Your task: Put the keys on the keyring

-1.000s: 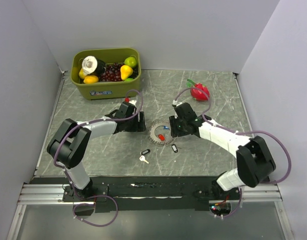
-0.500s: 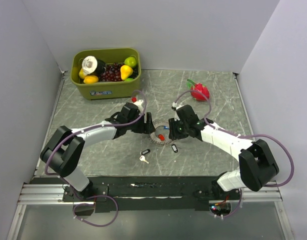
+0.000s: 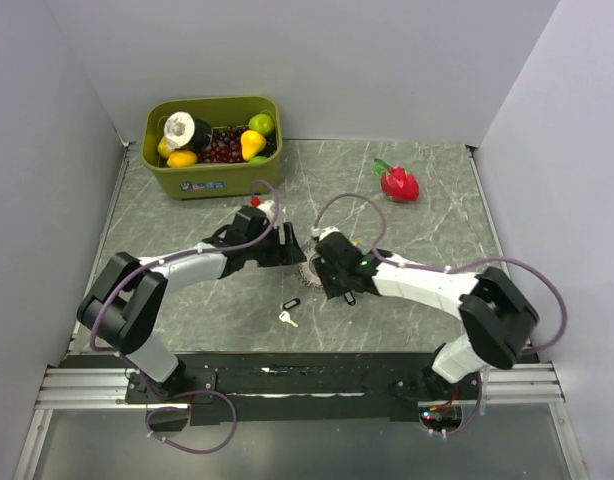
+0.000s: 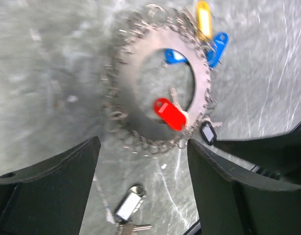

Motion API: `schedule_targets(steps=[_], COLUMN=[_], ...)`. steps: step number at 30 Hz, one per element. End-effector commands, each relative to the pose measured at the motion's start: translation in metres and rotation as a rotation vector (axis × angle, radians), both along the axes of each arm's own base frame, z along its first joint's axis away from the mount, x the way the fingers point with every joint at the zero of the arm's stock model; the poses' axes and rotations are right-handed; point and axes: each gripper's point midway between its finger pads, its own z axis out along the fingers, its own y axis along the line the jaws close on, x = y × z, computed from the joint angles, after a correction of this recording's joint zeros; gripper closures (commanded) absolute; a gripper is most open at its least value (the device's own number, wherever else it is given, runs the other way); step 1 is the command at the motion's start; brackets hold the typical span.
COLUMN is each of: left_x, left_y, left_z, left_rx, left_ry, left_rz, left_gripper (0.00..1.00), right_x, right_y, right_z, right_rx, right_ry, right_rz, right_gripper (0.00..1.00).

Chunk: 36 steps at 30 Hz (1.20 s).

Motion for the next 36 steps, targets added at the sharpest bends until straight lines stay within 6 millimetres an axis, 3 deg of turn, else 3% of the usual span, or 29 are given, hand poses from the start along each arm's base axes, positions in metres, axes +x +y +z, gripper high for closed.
schedule_targets(steps=[1, 9, 36], left_x=[0.006, 0.006, 0.005], left_y=[0.012, 0.019, 0.022], left_z=[0.005, -0.003, -0.01], left_rx=[-0.086, -0.071, -0.051], left_ry=[0.04, 0.055, 0.061], left_rz=[0.041, 0.046, 0.047], left_gripper=[0.21, 0.21, 0.22], right_x=[0.014, 0.01, 0.019], right_y=[0.0, 0.004, 0.006], right_z=[0.0, -0.018, -0.041], right_rx=[-0.173, -0.303, -0.338], right_ry=[-0.095, -0.105, -0.107], right_rz=[-0.055, -0.049, -0.073], right_gripper=[0.59, 0.64, 0.76])
